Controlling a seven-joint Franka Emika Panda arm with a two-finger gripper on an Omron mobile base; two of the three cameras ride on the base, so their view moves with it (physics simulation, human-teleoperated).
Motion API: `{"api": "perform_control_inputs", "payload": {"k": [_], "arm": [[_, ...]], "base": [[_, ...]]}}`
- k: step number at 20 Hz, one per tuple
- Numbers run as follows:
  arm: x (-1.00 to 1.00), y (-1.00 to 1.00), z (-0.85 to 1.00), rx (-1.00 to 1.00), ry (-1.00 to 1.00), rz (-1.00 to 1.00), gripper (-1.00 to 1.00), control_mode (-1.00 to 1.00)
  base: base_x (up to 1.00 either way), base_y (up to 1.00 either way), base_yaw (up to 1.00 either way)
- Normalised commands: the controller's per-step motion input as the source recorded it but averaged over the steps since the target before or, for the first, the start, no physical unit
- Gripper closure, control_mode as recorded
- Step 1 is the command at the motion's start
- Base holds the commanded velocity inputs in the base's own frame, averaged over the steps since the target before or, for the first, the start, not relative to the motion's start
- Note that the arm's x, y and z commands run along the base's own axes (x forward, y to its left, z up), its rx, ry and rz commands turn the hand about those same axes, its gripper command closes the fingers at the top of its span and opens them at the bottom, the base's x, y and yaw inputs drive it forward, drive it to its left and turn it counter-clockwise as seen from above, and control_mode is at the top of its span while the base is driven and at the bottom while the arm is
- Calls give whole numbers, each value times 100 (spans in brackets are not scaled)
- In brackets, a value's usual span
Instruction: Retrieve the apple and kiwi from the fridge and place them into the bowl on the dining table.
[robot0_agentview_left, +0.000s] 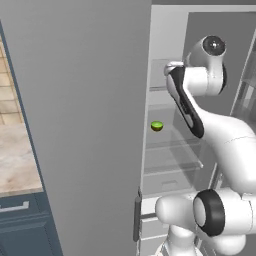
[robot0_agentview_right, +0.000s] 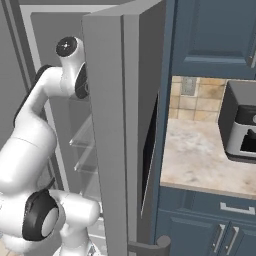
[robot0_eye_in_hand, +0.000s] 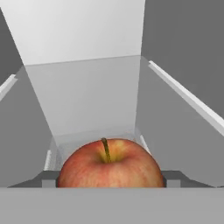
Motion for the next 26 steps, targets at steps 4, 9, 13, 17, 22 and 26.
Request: {"api": "perform_control_inputs", "payload": {"k": [4,9,13,17,22,26], "arm": [[-100,0,1,0,-19,3,100,-100],[-100,7,6,0,-17,3,100,-100],[-100,23,4,0,-5,3,100,-100],[-100,25,0,0,0,1,100,-100],[-77,16,0,0,0,1,100,-100],[-20,0,0,0,0,0,100,100]], "base": [[0,0,0],[0,0,0],[0,0,0],[0,0,0],[0,0,0],[0,0,0]]}}
